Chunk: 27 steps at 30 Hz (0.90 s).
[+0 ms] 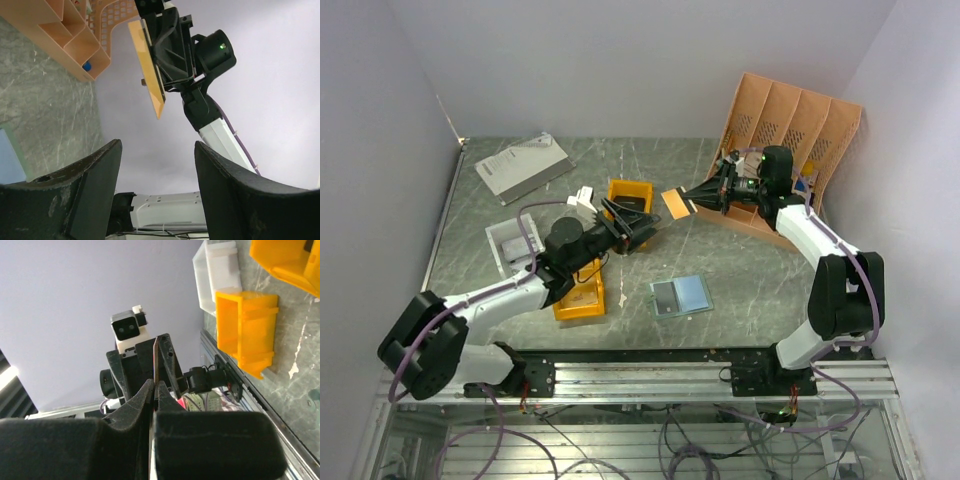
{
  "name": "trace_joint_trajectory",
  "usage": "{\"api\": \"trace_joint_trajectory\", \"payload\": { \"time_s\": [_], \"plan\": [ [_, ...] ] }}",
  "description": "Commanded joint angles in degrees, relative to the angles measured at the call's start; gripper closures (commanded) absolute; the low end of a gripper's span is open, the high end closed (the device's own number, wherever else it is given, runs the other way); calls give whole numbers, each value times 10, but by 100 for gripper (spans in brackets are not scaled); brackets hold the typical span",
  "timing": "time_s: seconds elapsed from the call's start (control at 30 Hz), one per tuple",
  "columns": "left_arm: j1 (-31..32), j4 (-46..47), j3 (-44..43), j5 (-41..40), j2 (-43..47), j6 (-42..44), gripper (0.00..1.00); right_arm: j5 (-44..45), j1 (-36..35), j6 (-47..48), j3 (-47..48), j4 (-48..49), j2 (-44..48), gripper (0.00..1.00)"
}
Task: Put the credit cards into the card holder
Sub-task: Pick up the credit card from the storage box.
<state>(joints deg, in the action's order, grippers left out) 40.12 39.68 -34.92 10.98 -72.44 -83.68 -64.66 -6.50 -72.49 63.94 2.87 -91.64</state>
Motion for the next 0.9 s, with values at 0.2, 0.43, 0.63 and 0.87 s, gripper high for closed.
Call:
{"api": "trace_joint_trajectory", "payload": {
  "time_s": [0.2, 0.43, 0.63, 0.87],
  "plan": [
    [45, 94, -59, -78, -94, -23, 34, -14, -16, -48, -58, 145, 33, 100],
    [56, 138, -74, -84, -140, -30, 53, -14, -23, -57, -62, 170, 44, 100],
    [56, 172, -71, -78, -155, -30, 81, -7, -26, -33, -78, 158, 53, 100],
    [54, 189, -70, -53, -153, 14, 93, -23, -26, 26, -79, 171, 59, 72]
  ]
}}
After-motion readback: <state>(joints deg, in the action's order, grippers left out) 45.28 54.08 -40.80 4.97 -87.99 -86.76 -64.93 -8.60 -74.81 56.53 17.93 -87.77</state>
